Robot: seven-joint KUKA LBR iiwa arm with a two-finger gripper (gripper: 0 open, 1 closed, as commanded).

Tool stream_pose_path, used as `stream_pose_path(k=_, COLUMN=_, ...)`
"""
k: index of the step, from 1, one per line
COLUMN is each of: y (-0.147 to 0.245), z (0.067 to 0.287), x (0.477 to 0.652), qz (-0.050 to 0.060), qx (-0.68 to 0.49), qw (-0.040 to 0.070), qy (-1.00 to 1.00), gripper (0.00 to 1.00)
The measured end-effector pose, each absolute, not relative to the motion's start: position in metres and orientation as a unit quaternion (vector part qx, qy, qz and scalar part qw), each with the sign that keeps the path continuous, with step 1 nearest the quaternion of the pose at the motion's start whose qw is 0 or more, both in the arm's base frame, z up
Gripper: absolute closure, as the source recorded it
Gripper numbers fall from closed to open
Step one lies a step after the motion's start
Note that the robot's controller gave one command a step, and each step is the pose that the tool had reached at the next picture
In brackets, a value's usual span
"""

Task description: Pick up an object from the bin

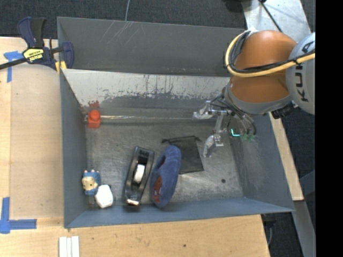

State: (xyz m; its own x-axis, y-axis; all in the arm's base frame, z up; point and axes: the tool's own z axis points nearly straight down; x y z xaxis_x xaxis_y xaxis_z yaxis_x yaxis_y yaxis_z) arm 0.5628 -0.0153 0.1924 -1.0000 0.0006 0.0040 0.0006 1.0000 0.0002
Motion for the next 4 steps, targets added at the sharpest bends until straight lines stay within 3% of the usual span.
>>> stream_pose_path(k=1, y=0.043, z=0.077, x=0.546, qz=0.0, qx=-0.108, qw=-0.007, qy=-0.994, gripper=0.0)
stream_pose_path(k=2, y=0.042, z=0.082, x=0.552, qz=-0.002, qx=-0.108, qw=-0.019, qy=-0.994, gripper=1.0)
stream_pose_path(k=3, y=0.039, z=0.149, x=0.561, qz=-0.001, qx=-0.111, qw=-0.005, qy=-0.994, gripper=1.0)
stream_pose_path(k=4, y=0.02, z=0.292, x=0.576, qz=0.0, qx=0.081, qw=-0.006, qy=-0.997, gripper=1.0)
